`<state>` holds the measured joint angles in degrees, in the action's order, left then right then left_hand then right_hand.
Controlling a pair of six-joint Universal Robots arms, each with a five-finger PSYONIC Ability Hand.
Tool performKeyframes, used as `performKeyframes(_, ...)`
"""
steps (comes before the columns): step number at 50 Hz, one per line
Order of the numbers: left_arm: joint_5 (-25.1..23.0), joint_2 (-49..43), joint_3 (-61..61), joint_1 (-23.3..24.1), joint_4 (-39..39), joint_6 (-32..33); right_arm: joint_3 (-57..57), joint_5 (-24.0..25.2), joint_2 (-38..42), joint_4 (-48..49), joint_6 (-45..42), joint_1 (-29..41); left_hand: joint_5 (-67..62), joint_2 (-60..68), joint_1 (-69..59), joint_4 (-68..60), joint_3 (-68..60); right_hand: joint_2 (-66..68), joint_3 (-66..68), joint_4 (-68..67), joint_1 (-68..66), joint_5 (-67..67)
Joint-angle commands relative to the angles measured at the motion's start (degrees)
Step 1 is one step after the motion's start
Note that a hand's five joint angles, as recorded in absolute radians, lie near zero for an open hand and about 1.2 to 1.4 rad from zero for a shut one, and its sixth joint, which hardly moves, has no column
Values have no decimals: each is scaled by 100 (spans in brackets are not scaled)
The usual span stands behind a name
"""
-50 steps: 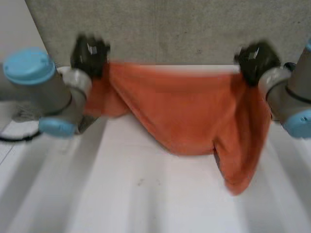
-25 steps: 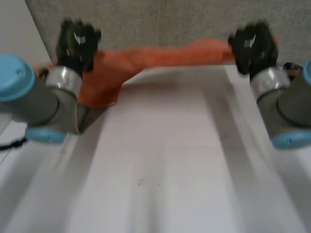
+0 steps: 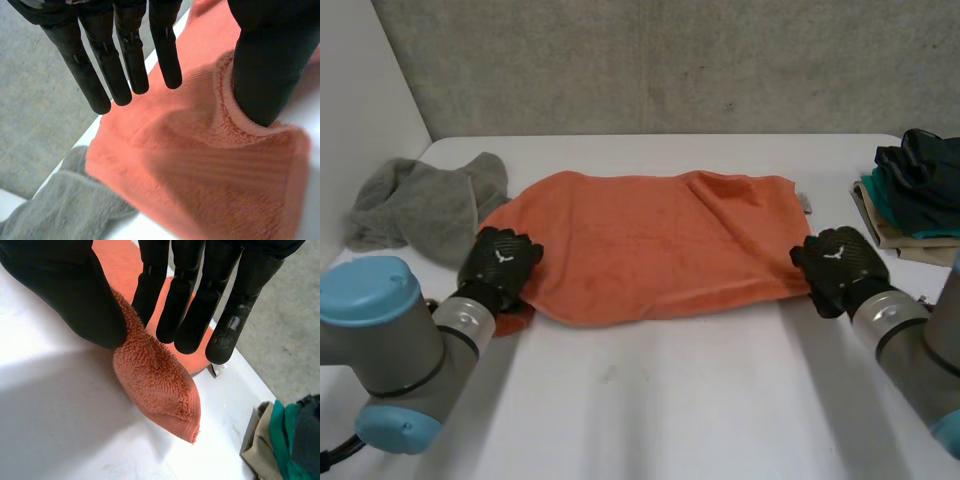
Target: Fold the laundry.
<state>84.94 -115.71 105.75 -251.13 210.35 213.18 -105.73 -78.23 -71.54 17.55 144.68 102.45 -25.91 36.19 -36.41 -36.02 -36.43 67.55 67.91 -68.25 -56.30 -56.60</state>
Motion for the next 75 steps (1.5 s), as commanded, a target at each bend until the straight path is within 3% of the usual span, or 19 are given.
performKeyframes(1,-452,-197,-2,-472,-55,-39,53,212,-36,-77,262,-471,63,-91,113,74,115,1245,1209,-1175,-2370,-1340)
performKeyframes(10,-575,-127,68,-490,-714,-320,97,229,-36,-68,271,-524,416,-444,467,427,468,1245,1209,-1175,-2370,-1340)
performKeyframes(25,-558,-48,-73,-393,-881,-1208,167,229,-44,-68,306,-559,12,-41,63,24,65,1245,1209,-1175,-2370,-1340)
performKeyframes(29,-531,-109,-178,-174,-881,-1200,194,212,-44,-68,298,-551,-676,648,-625,-664,-623,1245,1209,-1175,-2370,-1340)
performKeyframes(33,-505,-144,-310,-59,-881,-1191,202,194,-53,-68,289,-524,-2539,2511,-2489,-2528,-2487,1245,1209,-1175,-2370,-1340)
performKeyframes(35,-505,-153,-354,-50,-890,-1147,211,185,-53,-77,280,-524,-4403,4375,-4352,-4392,-4351,1245,1209,-1175,-2370,-1340)
performKeyframes(40,-277,-30,-363,-24,-1127,-1033,246,203,-71,-225,175,-533,-4409,4381,-4359,-4398,-4357,1245,1209,-1175,-2370,-1340)
performKeyframes(45,-74,601,-248,81,-2075,-498,456,282,-561,-1662,-560,-550,-4409,4381,-4359,-4398,-4357,1245,1209,-1175,-2370,-1340)
performKeyframes(53,14,1700,374,451,-5034,1075,291,247,-1186,-4643,-2714,-726,-4409,4381,-4359,-4398,-4357,1245,1209,-1175,-2370,-1340)
performKeyframes(55,-4,1798,463,451,-5292,1252,246,256,-1257,-4796,-2892,-727,-4409,4381,-4359,-4398,-4357,1245,1209,-1175,-2370,-1340)
performKeyframes(60,14,1789,359,407,-4864,1332,229,221,-1249,-4419,-2884,-700,-4409,4381,-4359,-4398,-4357,1245,1209,-1175,-2370,-1340)
performKeyframes(67,154,842,-449,398,-3142,1402,588,72,-327,-3488,-2656,-595,-4409,4381,-4359,-4398,-4357,1245,1209,-1175,-2370,-1340)
performKeyframes(75,717,-460,-2838,389,-1840,1770,2696,-877,456,-2416,-2172,38,-4409,4381,-4359,-4398,-4357,1245,1209,-1175,-2370,-1340)
